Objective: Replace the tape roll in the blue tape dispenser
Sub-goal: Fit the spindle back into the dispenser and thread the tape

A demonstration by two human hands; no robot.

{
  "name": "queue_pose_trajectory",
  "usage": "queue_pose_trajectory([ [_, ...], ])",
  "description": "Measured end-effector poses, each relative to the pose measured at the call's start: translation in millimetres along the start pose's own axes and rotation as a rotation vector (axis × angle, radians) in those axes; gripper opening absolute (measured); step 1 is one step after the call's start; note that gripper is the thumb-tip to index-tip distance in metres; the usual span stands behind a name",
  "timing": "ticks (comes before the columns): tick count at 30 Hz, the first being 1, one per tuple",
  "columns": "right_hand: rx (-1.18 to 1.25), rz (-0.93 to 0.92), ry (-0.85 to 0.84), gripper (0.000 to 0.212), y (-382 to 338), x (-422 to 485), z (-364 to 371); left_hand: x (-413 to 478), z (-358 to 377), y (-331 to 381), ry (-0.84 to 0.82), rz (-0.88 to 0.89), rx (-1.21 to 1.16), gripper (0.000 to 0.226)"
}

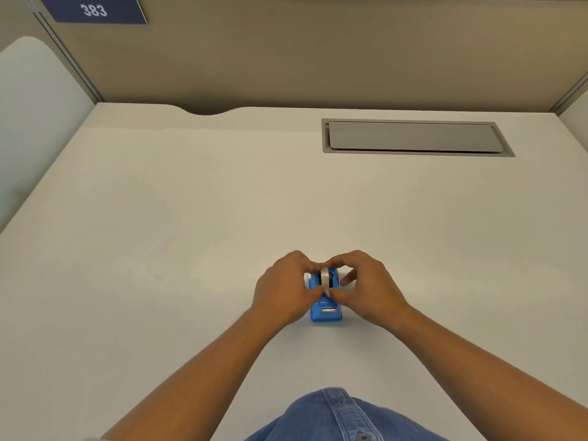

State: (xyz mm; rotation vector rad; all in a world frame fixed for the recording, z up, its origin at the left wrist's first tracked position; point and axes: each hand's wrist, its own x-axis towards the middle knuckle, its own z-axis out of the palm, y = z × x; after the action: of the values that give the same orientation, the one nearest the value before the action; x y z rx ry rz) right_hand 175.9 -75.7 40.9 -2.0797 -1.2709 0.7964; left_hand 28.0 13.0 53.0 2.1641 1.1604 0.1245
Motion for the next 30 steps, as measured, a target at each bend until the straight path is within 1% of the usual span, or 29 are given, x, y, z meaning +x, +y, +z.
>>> queue_pose_trajectory([
  [4,-0.015,-0.001,-0.026,0.052,0.0,0.1,0.4,-1.3,-0.6,-0.7,0.029,0.035,0.034,0.035],
  [12,-0.016,-0.026,0.007,0.041,2.3,-1.6,1.5,-3.7,0.4,0.6,0.076,0.052,-0.08,0.026],
  [19,-0.033,-0.018,0.009,0.041,2.2,-1.0,1.0,-6.2,-3.3,3.3,0.094,0.213,0.167,0.019],
  [24,-0.033,-0.001,0.004,0.042,1.5,-0.6,1.9,-7.1,-1.4,3.7,0.111,0.372,0.354,0.016],
  [27,-0.039,0.002,0.001,0.042,2.2,-1.0,1.6,-7.1,-1.1,6.2,0.102,0.379,0.397,0.011],
  [30,-0.045,-0.002,0.001,0.042,2.2,-1.1,1.6,-5.8,-1.7,8.5,0.111,0.371,0.398,0.012],
])
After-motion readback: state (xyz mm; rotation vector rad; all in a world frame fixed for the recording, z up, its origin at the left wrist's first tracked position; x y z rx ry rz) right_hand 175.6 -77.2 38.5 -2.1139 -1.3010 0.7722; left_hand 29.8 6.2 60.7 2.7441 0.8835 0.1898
